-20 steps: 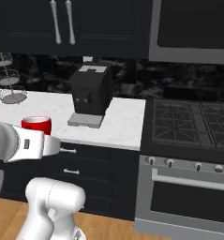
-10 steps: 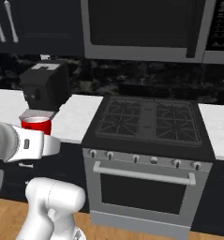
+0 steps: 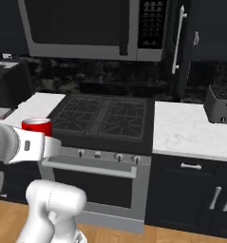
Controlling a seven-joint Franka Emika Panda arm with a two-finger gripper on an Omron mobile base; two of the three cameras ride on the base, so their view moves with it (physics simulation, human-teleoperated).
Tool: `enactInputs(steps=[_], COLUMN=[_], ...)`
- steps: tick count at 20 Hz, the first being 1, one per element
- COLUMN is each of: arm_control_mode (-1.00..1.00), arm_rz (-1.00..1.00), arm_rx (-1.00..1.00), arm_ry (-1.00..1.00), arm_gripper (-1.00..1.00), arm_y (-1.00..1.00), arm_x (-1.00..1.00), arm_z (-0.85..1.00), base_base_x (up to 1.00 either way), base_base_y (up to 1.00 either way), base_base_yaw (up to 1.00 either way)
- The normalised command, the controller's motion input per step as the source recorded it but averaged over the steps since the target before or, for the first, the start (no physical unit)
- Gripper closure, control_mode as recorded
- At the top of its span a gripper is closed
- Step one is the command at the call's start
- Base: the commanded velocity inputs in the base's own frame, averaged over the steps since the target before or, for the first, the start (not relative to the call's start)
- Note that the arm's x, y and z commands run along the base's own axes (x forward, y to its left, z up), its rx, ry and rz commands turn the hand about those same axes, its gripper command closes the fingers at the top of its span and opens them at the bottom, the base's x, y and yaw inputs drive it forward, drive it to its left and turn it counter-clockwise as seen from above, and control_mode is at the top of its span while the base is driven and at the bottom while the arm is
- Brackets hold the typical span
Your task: Gather all objects into one cabinet and sort the glasses and bowls to opposite sides.
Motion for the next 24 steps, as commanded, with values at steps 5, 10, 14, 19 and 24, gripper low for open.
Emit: enactInputs(steps=[5, 10, 14, 19, 24], arm_control_mode=[1.0, 1.0, 1.0, 1.0, 1.0], arm_rz=[0.0, 0.0, 0.0, 0.0, 0.0], arm_rx=[0.0, 0.0, 0.0, 0.0, 0.0], arm_ry=[0.0, 0.0, 0.0, 0.0, 0.0], arm_gripper=[1.0, 1.0, 1.0, 1.0, 1.0], arm_y=[0.0, 0.0, 0.0, 0.0, 0.0], arm_x=[0.0, 0.0, 0.0, 0.0, 0.0], arm_z=[0.0, 0.0, 0.0, 0.0, 0.0], base_base_x=[-0.54, -0.56, -0.09, 0.18, 0.45], base_base_y=[-1.0, -0.97, -1.0, -0.81, -0.41], base_base_yaw=[0.0, 0.0, 0.0, 0.0, 0.0])
